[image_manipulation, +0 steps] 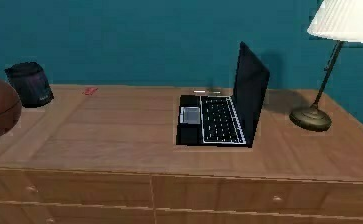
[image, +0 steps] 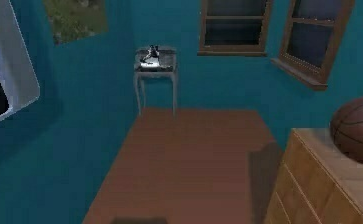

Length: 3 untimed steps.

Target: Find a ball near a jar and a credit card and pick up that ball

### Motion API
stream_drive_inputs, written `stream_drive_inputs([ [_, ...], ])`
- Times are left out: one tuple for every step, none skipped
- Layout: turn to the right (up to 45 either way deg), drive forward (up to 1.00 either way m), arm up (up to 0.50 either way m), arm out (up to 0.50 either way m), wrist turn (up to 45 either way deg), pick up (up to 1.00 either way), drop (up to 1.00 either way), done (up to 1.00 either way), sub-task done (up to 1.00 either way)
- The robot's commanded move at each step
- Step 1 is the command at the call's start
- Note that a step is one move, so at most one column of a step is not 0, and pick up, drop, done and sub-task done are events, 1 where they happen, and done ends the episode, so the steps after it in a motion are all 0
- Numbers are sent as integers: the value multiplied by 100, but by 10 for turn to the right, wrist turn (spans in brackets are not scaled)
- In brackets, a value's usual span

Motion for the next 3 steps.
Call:
stream_drive_inputs([
  [450,0,0,0,0,0,0,0,0],
  [-450,0,0,0,0,0,0,0,0],
  [-390,0,0,0,0,0,0,0,0],
])
